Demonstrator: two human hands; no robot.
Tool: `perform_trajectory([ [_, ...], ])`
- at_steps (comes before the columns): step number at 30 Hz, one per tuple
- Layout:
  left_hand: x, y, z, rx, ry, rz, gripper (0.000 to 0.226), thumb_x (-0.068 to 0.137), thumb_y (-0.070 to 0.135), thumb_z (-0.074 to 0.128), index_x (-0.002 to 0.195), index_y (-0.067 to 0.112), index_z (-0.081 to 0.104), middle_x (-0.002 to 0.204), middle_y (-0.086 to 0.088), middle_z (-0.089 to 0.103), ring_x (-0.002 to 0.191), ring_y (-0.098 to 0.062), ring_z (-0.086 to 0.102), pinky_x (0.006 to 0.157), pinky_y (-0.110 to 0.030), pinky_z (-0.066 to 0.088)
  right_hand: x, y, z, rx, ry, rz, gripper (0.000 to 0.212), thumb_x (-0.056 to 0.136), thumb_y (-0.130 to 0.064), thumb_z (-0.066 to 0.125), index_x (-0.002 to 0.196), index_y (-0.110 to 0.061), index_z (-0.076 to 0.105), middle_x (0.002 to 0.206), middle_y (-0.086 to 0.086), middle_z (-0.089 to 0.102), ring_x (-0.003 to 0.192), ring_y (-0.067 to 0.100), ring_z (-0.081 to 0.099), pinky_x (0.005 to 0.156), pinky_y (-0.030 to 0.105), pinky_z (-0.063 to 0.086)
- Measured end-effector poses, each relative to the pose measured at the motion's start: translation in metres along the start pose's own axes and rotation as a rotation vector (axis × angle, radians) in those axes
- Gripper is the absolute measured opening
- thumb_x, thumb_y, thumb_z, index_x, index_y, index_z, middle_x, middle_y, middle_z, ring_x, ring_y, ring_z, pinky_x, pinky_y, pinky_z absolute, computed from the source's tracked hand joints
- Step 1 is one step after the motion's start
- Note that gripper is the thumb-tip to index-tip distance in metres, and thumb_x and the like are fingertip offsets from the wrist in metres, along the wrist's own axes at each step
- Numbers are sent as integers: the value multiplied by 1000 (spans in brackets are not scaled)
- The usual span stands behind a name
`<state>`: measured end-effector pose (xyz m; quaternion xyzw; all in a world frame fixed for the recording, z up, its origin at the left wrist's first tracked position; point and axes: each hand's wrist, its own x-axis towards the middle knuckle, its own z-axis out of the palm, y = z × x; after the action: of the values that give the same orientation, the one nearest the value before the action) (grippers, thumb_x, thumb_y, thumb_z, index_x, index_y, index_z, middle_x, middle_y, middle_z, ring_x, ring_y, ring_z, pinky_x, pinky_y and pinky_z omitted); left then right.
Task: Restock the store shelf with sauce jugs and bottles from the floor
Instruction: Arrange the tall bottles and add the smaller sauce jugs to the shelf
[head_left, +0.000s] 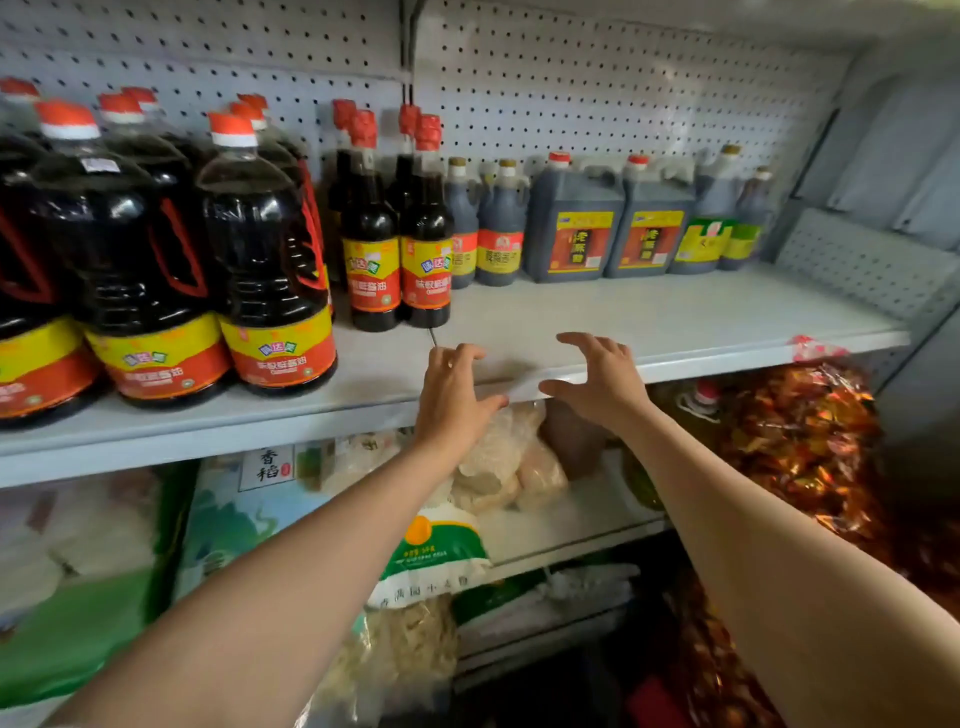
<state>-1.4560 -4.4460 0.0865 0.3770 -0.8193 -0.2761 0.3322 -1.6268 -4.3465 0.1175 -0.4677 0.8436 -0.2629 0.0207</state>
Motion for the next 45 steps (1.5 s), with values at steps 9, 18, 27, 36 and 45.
perform_trajectory([
  [9, -50, -41, 36, 25, -305, 94, 61, 77, 27, 83, 132, 26, 56, 129, -2, 45, 119, -21, 49, 89, -24, 38, -90, 46, 38, -138, -100, 227, 73, 83, -53, 73, 148, -32, 46, 153, 0, 45, 142, 29, 31, 113, 42, 34],
  [18, -141, -146, 74, 88, -607, -63, 69, 79, 33, 81, 140, 23, 52, 139, -6, 46, 130, -27, 44, 106, -36, 37, -199, 81, 148, -102, -242, 439, 70, 81, -52, 78, 141, -27, 54, 145, 4, 53, 140, 31, 38, 113, 42, 34],
  [27, -237, -253, 128, 91, -820, -258, 59, 88, 34, 74, 142, 21, 52, 144, -5, 52, 133, -27, 47, 104, -33, 36, -303, 136, 279, 122, -308, 718, 55, 81, -52, 78, 126, -21, 68, 124, 3, 69, 121, 30, 59, 100, 37, 47],
  [36, -334, -362, 244, 54, -995, -427, 52, 90, 48, 66, 138, 34, 53, 141, 2, 56, 131, -22, 50, 102, -34, 42, -415, 193, 440, 463, -176, 1107, 49, 85, -50, 75, 126, -23, 69, 122, -4, 68, 118, 18, 62, 97, 42, 55],
  [45, -412, -462, 382, -130, -992, -562, 56, 85, 48, 73, 136, 43, 52, 141, 3, 57, 132, -14, 51, 112, -45, 40, -503, 247, 596, 788, -123, 1261, 50, 82, -35, 82, 128, -28, 61, 126, -12, 60, 126, 9, 53, 98, 24, 44],
])
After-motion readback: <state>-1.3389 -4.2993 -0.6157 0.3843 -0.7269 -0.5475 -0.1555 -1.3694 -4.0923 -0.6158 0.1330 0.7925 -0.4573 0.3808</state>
